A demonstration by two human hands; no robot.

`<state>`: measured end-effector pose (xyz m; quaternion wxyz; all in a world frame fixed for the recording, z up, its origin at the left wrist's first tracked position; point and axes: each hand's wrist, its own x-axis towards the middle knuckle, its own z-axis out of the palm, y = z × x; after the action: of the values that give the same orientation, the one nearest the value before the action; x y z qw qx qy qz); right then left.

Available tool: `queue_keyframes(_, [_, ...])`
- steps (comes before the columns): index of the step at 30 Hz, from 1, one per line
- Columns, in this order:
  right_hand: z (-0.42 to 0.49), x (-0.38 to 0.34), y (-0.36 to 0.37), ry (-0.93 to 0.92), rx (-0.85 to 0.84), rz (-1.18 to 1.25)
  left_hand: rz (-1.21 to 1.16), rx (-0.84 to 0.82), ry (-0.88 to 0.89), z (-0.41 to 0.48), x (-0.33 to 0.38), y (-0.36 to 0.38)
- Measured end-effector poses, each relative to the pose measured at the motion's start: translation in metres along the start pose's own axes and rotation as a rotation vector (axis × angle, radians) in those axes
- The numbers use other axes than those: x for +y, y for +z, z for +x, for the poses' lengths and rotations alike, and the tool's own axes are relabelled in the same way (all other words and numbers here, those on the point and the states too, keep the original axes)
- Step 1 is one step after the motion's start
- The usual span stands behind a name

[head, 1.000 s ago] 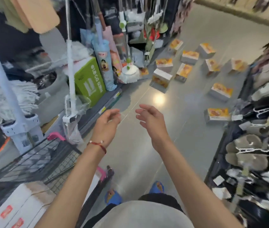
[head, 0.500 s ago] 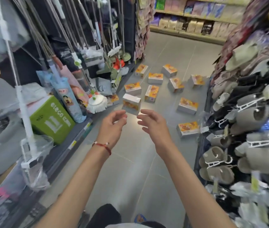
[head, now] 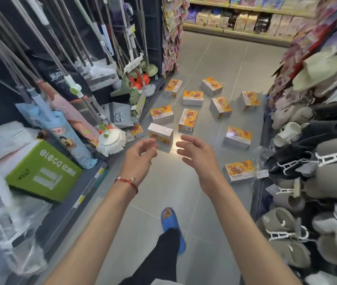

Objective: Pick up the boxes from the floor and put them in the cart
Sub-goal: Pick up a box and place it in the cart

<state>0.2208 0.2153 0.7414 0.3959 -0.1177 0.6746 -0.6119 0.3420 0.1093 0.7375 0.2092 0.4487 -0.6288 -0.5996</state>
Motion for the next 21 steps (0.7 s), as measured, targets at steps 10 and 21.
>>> queue_keyframes(10, [0.193,-0.061,0.006,0.130,0.031,0.019,-0.016,0.003,-0.087,0.196,0.049,0.039])
queue_keyframes(21, [0.395,-0.100,-0.010,0.260,0.002,0.007,-0.048,0.070,-0.233,0.388,0.078,0.092])
